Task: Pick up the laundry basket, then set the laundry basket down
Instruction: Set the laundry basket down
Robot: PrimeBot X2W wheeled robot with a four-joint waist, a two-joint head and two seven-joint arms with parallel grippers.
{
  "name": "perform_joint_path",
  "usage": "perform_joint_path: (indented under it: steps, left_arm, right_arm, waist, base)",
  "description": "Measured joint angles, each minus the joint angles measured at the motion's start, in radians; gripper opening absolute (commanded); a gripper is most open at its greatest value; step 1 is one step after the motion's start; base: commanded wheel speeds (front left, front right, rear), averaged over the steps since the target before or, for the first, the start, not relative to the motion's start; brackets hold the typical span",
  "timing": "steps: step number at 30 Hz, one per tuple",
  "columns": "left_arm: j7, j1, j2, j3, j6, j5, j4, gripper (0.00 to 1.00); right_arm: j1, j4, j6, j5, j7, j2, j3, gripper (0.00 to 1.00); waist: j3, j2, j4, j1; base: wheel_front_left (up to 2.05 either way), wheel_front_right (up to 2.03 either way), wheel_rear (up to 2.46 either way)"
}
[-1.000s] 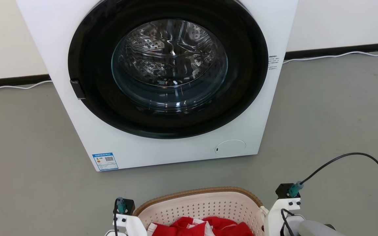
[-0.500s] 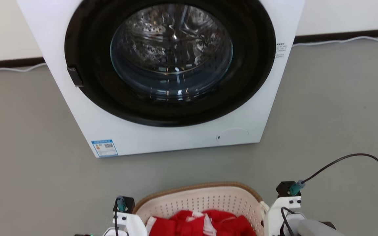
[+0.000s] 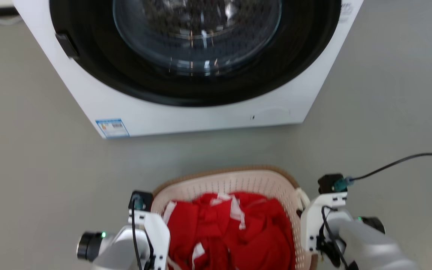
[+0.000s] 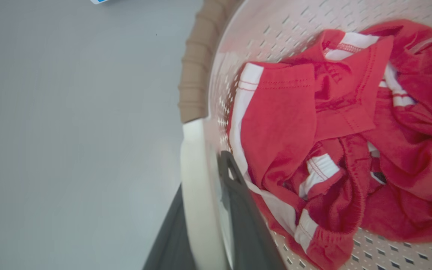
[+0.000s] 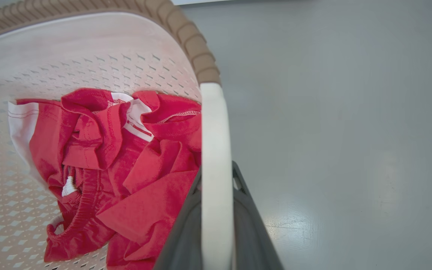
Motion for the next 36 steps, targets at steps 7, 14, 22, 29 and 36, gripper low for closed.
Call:
perform_joint_path:
  steps: [7, 14, 22, 29, 36]
  left_arm:
    - [-0.049, -0.076, 0.002, 0.000, 0.027, 0.008, -0.011, 0.00]
    - [-0.091, -0.139, 0.004, 0.001, 0.056, 0.010, -0.020, 0.00]
    - [-0.151, -0.223, 0.001, 0.000, 0.083, 0.032, -0.032, 0.00]
    - [-0.179, -0.277, 0.002, 0.000, 0.095, 0.035, -0.031, 0.00]
    - [-0.183, -0.302, 0.000, -0.003, 0.104, 0.036, -0.031, 0.00]
  right_arm:
    - [-0.067, 0.008, 0.000, -0.004, -0.067, -0.003, -0.011, 0.00]
    - [-0.122, 0.011, 0.000, -0.021, -0.120, -0.007, -0.031, 0.00]
    - [-0.189, 0.011, 0.000, -0.037, -0.178, -0.026, -0.069, 0.00]
    - [-0.236, 0.011, 0.000, -0.050, -0.219, -0.031, -0.092, 0.00]
    - [-0.245, 0.011, 0.000, -0.066, -0.241, -0.034, -0.108, 0.00]
  waist:
    - [0.111, 0.0000, 0.005, 0.0000]
    - [0.221, 0.0000, 0.010, 0.0000]
    - [0.341, 0.0000, 0.017, 0.0000]
    - [0.424, -0.0001, 0.020, 0.0000]
    - [0.494, 0.0000, 0.024, 0.0000]
  base:
    - [0.00, 0.00, 0.00]
    - [0.00, 0.00, 0.00]
    - [0.00, 0.00, 0.00]
    - [0.00, 0.00, 0.00]
    - [0.00, 0.00, 0.00]
